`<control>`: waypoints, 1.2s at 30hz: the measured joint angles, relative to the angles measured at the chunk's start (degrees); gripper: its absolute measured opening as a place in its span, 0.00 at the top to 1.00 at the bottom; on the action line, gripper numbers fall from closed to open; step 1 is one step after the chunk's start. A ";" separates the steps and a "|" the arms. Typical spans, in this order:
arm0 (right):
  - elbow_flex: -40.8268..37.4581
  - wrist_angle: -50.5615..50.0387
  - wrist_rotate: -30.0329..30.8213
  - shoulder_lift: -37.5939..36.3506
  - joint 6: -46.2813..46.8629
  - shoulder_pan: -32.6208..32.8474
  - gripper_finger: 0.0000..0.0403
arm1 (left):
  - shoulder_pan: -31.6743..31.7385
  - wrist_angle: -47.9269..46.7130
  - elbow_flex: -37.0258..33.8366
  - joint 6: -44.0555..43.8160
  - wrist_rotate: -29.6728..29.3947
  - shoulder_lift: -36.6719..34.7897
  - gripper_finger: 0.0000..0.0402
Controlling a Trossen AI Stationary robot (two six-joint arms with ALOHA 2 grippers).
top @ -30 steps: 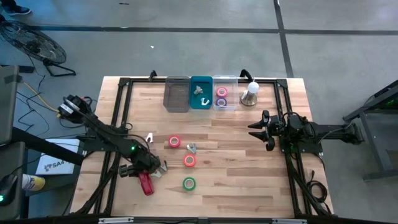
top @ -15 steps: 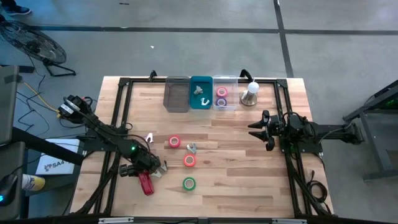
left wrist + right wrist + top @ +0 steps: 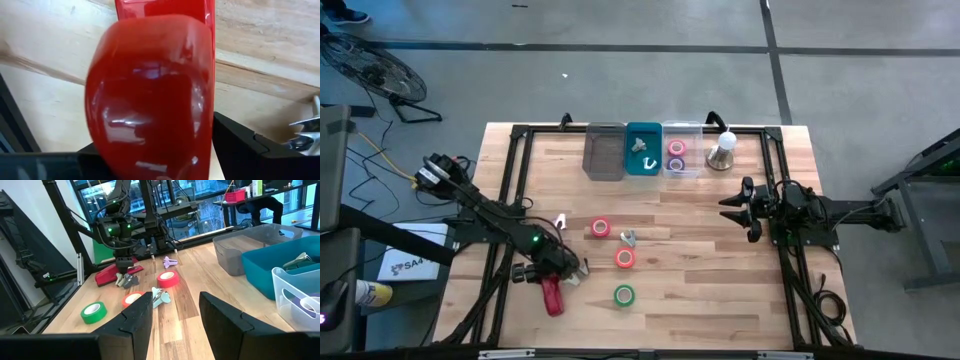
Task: Pick and place Stapler, Stapler remover, tape
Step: Put the red stapler into the black bin
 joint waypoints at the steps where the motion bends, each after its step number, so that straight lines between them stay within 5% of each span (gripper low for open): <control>1: -0.01 0.00 0.00 0.00 0.00 -0.01 0.62 | -0.06 -0.71 0.46 0.60 -0.72 -0.14 0.51; 18: -0.01 0.00 0.11 0.00 0.00 -0.02 0.62 | -0.04 -9.04 2.37 3.83 -5.86 -9.27 0.51; 27: -0.01 0.00 0.11 0.02 0.02 -0.02 0.62 | -0.02 -21.98 8.57 3.85 -10.99 -14.92 0.51; 36: 0.00 0.00 0.09 0.01 0.00 -0.01 0.62 | 2.93 -24.79 12.39 6.98 -15.99 -15.49 0.51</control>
